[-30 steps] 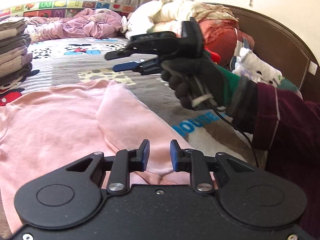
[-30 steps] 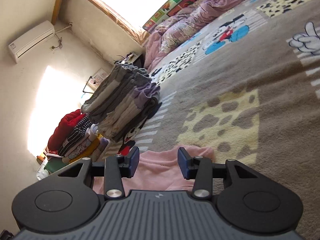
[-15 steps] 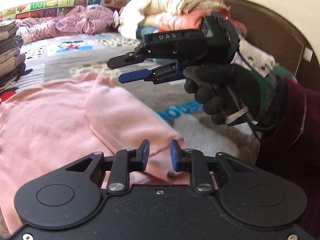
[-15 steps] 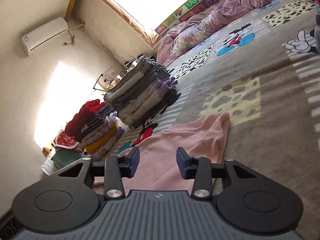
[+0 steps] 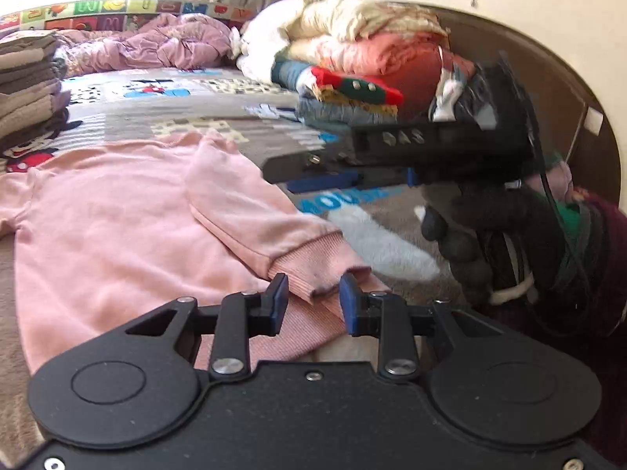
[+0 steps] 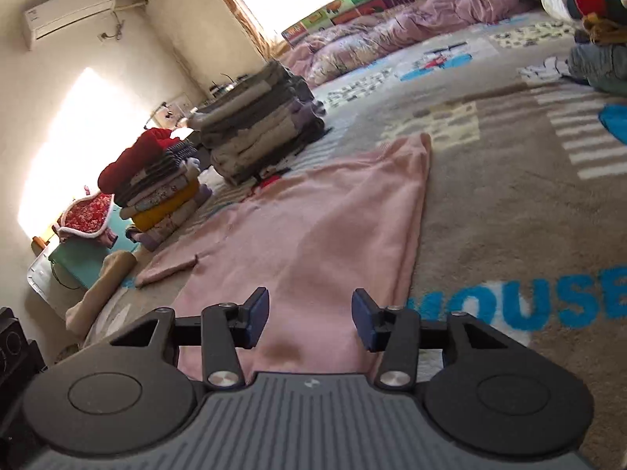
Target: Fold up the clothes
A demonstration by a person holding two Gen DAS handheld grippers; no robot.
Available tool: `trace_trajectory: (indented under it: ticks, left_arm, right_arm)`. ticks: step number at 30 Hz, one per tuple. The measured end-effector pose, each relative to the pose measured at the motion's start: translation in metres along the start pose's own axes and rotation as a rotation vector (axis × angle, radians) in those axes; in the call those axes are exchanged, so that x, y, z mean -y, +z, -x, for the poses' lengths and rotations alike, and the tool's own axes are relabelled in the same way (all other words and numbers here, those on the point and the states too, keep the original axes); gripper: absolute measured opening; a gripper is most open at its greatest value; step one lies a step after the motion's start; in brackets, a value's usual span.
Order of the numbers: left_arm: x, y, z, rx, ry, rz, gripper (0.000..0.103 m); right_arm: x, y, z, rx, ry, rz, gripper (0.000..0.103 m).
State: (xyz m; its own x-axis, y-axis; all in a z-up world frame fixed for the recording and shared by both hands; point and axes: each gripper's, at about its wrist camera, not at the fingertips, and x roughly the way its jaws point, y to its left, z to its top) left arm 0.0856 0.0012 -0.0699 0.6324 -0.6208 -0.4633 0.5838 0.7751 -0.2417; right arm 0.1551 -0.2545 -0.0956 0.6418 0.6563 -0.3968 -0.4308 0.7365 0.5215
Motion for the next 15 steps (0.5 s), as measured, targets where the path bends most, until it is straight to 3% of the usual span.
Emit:
trace_trajectory:
  ticks: [1, 2, 3, 4, 8, 12, 15]
  left_arm:
    - [-0.011, 0.0, 0.009, 0.03, 0.023, 0.042, 0.038]
    - [-0.024, 0.001, 0.017, 0.059, 0.05, 0.087, 0.041]
    - [-0.037, 0.0, 0.024, 0.081, 0.078, 0.14, 0.041]
    - [-0.051, -0.002, 0.031, 0.102, 0.107, 0.195, 0.041]
    - [-0.105, -0.013, 0.069, 0.21, 0.22, 0.44, 0.041]
    - [-0.151, -0.028, 0.105, 0.294, 0.407, 0.651, 0.041]
    - [-0.187, -0.045, 0.122, 0.348, 0.506, 0.84, 0.041]
  right_arm:
    - [-0.006, -0.004, 0.003, 0.005, -0.01, 0.021, 0.065]
    - [-0.007, -0.012, -0.001, -0.042, -0.045, 0.037, 0.068]
    - [-0.006, -0.023, -0.009, -0.107, -0.086, 0.054, 0.067]
    - [-0.008, -0.031, -0.009, -0.114, -0.109, 0.086, 0.065]
    - [-0.039, -0.032, 0.015, 0.005, -0.087, 0.203, 0.064]
    - [-0.047, -0.043, 0.013, -0.033, -0.115, 0.215, 0.066]
    - [-0.066, -0.043, 0.015, 0.022, -0.076, 0.273, 0.065]
